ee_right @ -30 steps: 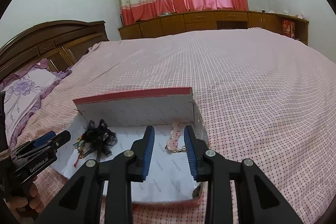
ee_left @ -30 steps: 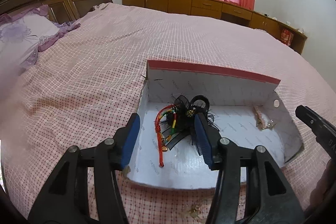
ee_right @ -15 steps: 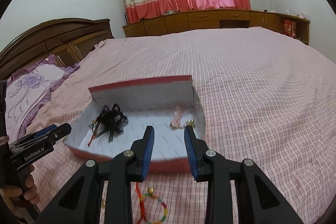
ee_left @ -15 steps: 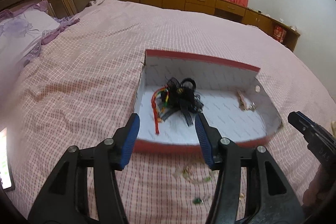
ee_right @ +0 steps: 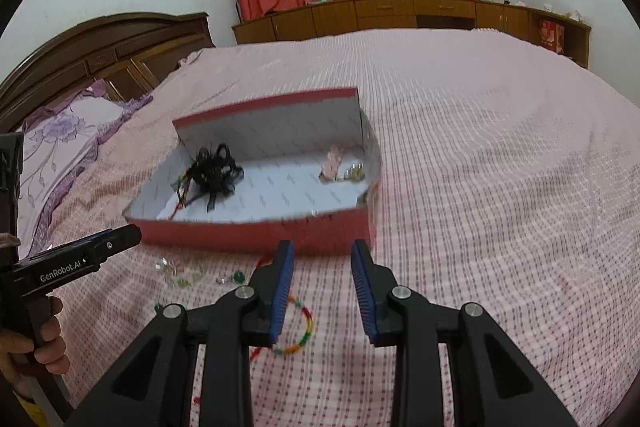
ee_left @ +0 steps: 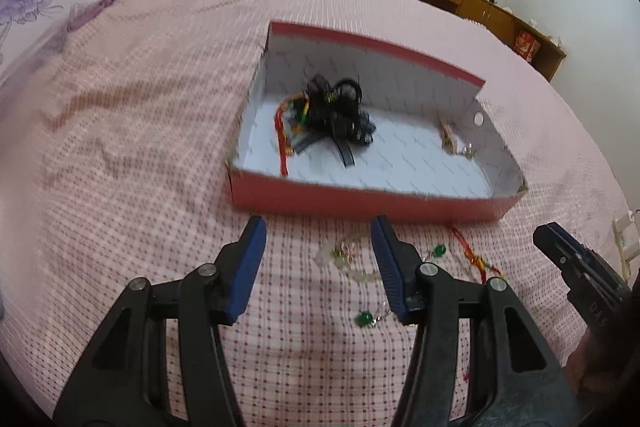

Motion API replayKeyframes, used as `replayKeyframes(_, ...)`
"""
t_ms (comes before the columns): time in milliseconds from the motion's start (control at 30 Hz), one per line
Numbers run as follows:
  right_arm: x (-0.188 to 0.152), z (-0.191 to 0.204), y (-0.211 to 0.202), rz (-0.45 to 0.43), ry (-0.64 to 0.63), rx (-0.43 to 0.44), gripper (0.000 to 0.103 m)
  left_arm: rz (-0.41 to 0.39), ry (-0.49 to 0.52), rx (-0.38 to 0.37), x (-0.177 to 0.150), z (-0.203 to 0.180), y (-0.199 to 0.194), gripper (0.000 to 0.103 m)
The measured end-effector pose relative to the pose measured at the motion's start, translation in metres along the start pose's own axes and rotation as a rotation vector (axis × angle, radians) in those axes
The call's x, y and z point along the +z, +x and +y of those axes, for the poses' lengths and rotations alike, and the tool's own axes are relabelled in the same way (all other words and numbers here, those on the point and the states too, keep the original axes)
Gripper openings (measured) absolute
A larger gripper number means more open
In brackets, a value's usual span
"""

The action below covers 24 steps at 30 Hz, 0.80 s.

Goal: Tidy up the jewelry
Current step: 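Withdraw both tools and grasp the jade bead bracelet with the left tool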

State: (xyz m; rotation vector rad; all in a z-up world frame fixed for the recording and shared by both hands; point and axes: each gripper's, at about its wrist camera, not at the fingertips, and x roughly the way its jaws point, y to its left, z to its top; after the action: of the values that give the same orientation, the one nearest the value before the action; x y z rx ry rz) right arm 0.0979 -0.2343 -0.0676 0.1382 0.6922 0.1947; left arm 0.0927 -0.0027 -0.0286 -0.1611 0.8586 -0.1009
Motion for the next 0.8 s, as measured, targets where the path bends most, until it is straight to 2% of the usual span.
replayKeyframes(367, -0.021, 0.001, 0.014, 0.079, -0.006, 0.016, 0.032, 0.108, 0.047, 0.024, -0.014, -0.013, 0.029, 0.046)
replayKeyframes(800, -0.034, 0.006, 0.037, 0.154, -0.022, 0.019, 0.033, 0.113, 0.083, 0.065, -0.014, -0.026, 0.066, 0.045)
